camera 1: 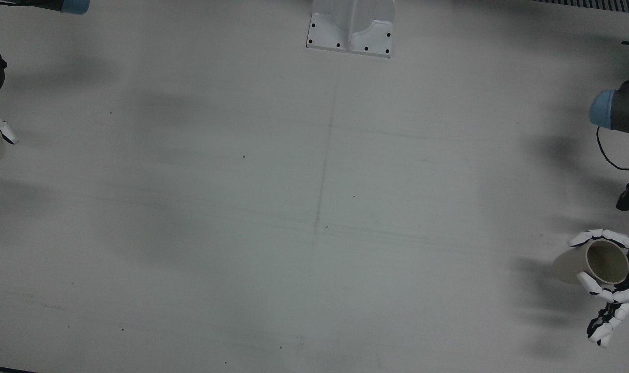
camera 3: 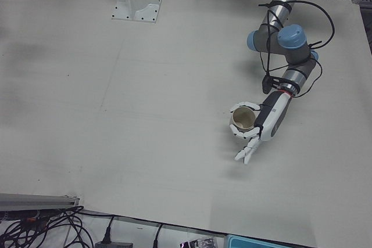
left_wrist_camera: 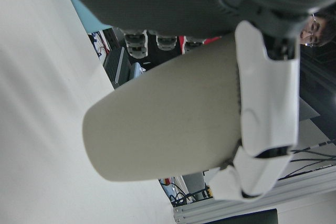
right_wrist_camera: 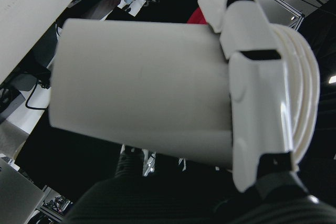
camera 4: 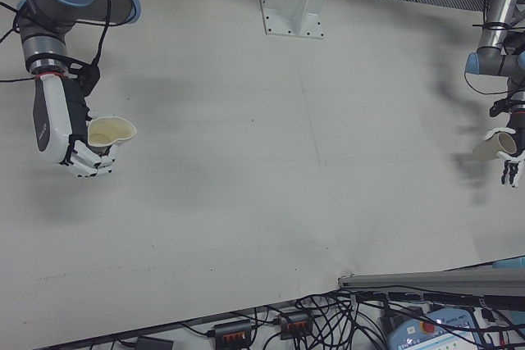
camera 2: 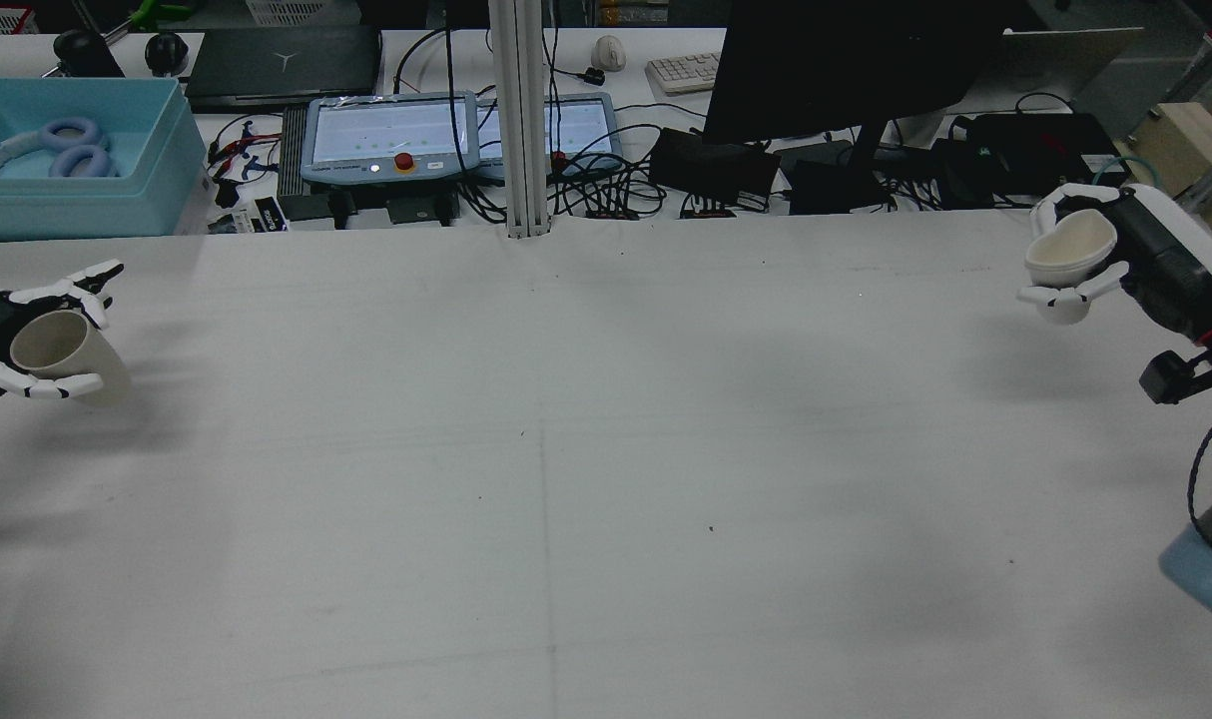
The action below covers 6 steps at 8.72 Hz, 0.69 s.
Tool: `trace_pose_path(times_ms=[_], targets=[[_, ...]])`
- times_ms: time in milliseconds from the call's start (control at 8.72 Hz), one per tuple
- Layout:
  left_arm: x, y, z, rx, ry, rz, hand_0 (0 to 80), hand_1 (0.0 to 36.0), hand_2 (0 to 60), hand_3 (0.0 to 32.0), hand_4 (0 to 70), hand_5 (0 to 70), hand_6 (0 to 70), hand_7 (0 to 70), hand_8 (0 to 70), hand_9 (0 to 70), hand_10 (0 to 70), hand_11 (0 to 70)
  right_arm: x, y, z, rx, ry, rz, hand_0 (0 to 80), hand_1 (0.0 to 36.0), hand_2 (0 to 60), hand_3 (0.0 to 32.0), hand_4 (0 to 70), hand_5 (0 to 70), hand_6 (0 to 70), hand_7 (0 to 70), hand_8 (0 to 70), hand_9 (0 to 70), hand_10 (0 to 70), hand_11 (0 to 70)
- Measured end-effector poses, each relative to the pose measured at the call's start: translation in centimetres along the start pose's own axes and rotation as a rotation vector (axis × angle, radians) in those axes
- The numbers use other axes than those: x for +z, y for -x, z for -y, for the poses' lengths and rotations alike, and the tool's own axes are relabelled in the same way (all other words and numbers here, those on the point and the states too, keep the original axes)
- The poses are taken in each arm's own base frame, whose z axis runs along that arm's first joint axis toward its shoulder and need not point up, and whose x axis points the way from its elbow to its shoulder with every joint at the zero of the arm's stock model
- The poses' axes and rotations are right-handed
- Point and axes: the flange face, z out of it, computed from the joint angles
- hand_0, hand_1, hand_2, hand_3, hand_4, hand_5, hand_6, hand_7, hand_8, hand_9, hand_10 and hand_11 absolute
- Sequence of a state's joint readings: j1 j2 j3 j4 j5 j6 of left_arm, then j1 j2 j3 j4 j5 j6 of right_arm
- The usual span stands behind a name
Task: Pour water
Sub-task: 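Carry both held cups toward the table center, toward each other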
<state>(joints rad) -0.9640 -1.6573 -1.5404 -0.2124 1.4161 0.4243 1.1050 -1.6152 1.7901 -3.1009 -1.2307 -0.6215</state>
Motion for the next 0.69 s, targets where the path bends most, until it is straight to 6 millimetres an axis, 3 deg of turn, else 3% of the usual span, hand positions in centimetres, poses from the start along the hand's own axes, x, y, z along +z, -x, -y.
trace_pose_path(times_ms=[115, 344, 688], targets=[[2.6, 2.1, -3.9, -0.017, 0.024, 0.026, 67.5, 36.0, 60.0, 0.0, 67.7, 70.0, 6.8, 11.6, 5.2, 0.9, 4.5, 8.8, 0.2, 2.2, -0.7, -0.007, -0.004, 0.015, 80.0, 33.3, 32.6, 0.0, 46.6, 63.0, 51.8, 57.3, 46.5, 60.8, 42.0, 61.2], [8.2, 8.1, -14.0, -0.053, 0.086, 0.089, 70.6, 36.0, 60.0, 0.0, 66.6, 70.0, 6.3, 11.2, 5.1, 0.8, 4.5, 8.8, 0.1, 6.0, -2.3, -0.017, -0.018, 0.044, 80.0, 34.1, 33.7, 0.0, 46.7, 63.0, 52.0, 56.9, 45.3, 59.0, 42.0, 61.2], [13.9, 15.5, -28.6, -0.04, 0.187, 0.173, 72.0, 36.0, 60.0, 0.0, 68.2, 70.0, 7.6, 12.2, 5.5, 1.0, 4.7, 9.1, 0.0, 9.4, -3.0, -0.042, -0.007, 0.045, 80.0, 35.9, 36.4, 0.0, 51.0, 65.3, 54.7, 59.3, 45.5, 58.7, 41.2, 60.1]])
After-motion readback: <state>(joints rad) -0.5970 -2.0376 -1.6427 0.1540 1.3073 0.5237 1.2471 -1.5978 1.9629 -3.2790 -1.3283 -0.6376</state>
